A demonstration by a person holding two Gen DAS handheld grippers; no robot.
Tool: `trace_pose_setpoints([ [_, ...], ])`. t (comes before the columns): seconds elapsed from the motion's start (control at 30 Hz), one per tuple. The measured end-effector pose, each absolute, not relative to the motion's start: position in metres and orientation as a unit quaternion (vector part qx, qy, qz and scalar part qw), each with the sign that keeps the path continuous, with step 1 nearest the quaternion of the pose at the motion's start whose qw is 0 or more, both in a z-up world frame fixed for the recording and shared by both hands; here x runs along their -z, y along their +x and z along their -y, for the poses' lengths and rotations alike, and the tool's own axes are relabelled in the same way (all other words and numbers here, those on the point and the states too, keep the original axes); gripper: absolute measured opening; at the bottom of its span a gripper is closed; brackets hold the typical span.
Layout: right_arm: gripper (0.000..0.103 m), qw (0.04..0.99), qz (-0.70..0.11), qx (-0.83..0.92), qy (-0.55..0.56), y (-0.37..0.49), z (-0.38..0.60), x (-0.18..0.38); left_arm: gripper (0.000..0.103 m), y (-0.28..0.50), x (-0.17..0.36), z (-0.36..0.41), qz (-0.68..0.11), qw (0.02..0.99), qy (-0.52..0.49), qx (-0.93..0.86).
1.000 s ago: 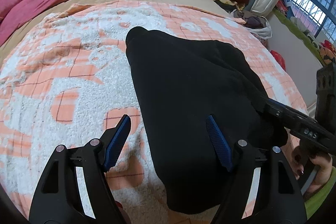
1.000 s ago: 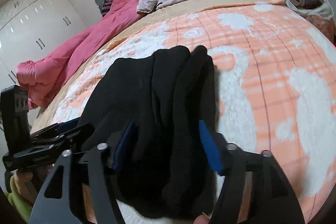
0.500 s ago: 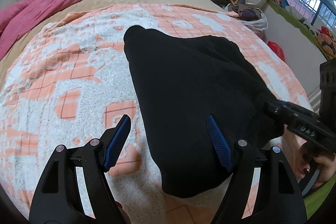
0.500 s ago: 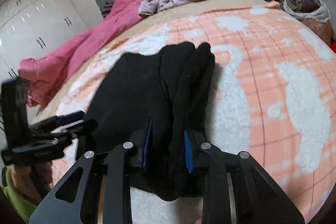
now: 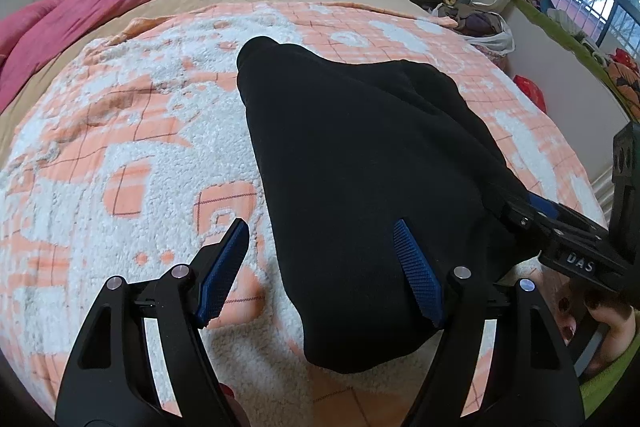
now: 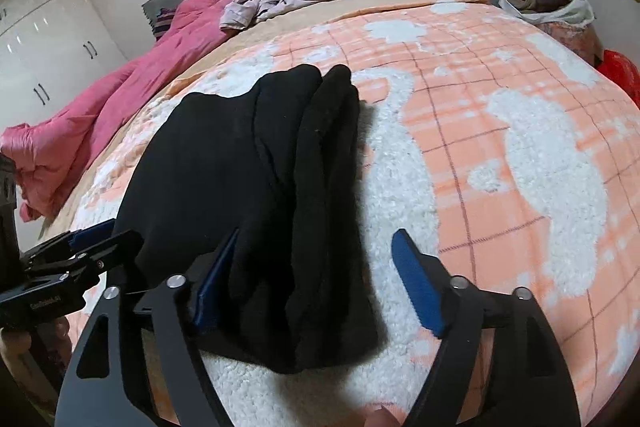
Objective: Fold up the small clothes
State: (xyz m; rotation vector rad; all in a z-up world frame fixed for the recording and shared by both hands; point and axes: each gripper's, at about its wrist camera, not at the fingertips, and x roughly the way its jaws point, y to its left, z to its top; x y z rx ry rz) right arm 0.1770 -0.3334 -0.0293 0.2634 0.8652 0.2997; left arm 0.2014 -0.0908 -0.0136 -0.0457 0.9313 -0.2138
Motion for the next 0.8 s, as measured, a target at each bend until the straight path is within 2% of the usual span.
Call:
trace_pose_setpoints([
  [0.23,0.088,0.896,-0.400,-0.137,0.134,0.164,0.340,0.025,0.067,0.199,0.013,0.090,-0.448,0.888,-0.025,0.102],
  [0.27,0.093,0.897,-0.399,-0.136,0.132,0.163,0.340,0.024,0.067,0.199,0.012,0.089,-0.447,0.888,-0.026,0.103],
  [0.57,0.098,0.916,-0.359,-0.127,0.126,0.149,0.341,0.008,0.067,0.194,0.007,0.086,-0.442,0.890,-0.036,0.103],
  [0.6,0.098,0.920,-0.348,-0.127,0.127,0.146,0.342,0.005,0.068,0.193,0.006,0.086,-0.441,0.891,-0.036,0.102],
  [0.63,0.098,0.923,-0.339,-0.130,0.128,0.142,0.343,0.002,0.078,0.191,0.004,0.085,-0.439,0.892,-0.036,0.101],
  [0.67,0.098,0.926,-0.331,-0.130,0.129,0.139,0.343,-0.001,0.082,0.190,0.003,0.085,-0.438,0.893,-0.036,0.101],
  [0.8,0.098,0.939,-0.299,-0.126,0.118,0.125,0.342,-0.015,0.085,0.180,-0.007,0.083,-0.423,0.900,-0.032,0.100],
])
